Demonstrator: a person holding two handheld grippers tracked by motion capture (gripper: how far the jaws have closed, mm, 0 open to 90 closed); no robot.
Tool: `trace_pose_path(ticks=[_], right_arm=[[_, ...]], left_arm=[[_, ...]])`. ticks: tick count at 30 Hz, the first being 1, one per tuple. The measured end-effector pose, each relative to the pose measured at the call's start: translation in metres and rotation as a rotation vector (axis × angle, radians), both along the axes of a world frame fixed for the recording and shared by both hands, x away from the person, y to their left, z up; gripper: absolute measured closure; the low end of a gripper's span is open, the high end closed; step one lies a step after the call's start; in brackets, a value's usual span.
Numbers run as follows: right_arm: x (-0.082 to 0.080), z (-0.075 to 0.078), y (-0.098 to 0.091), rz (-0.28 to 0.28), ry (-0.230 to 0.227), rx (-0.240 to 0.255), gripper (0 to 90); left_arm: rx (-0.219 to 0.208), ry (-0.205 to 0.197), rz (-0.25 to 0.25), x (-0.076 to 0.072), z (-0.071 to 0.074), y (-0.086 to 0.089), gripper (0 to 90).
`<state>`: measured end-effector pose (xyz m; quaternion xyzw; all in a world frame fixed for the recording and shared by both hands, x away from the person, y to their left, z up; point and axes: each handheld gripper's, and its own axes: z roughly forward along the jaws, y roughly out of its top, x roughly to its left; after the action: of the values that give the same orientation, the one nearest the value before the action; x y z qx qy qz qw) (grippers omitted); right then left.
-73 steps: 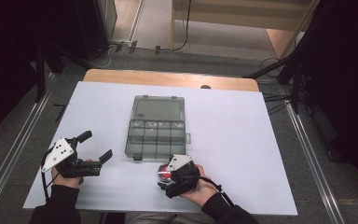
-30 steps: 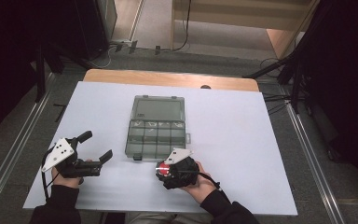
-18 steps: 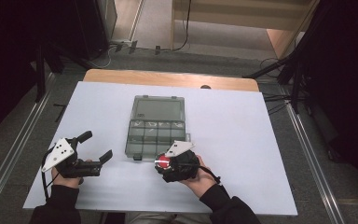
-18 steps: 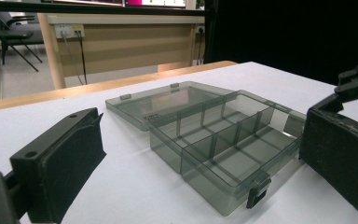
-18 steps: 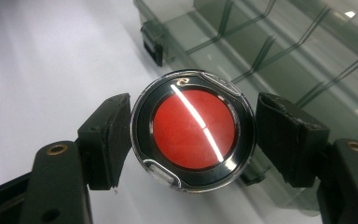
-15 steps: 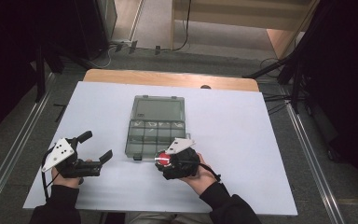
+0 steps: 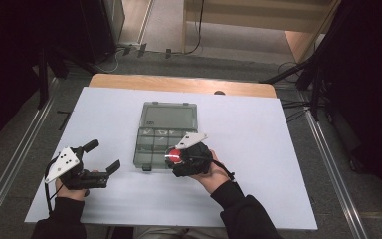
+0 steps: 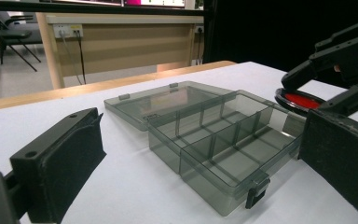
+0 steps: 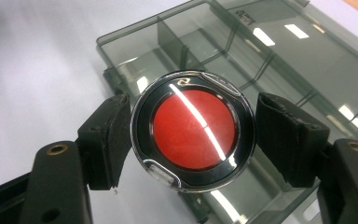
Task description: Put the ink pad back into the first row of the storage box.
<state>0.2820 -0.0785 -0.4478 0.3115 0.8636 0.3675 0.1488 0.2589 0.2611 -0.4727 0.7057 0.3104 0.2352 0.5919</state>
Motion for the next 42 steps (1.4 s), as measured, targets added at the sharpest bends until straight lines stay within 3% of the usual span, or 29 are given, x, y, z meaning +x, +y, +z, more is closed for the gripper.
trace_pose_path(ticks=[13,24,38,39,42], right_arm=[[0.025,0.005,0.011,-0.055,-0.01,-0.013,30.5],[0.055,0.001,0.018,-0.118,0.018,-0.024,30.5],[0.077,-0.019,0.019,-0.22,0.043,-0.032,29.9],[0.077,-0.02,0.019,-0.264,0.026,-0.014,8.8],[0.074,-0.017,0.017,-0.252,0.02,-0.026,0.0]], left_arm=[[0.004,0.003,-0.003,0.0,0.0,0.0,0.0],[0.002,0.004,-0.008,0.0,0.0,0.0,0.0],[0.003,0.006,-0.014,0.001,-0.001,0.0,0.0],[0.006,0.005,-0.015,0.001,-0.001,0.0,0.0],[0.006,0.004,-0.016,0.001,-0.001,0.0,0.0]])
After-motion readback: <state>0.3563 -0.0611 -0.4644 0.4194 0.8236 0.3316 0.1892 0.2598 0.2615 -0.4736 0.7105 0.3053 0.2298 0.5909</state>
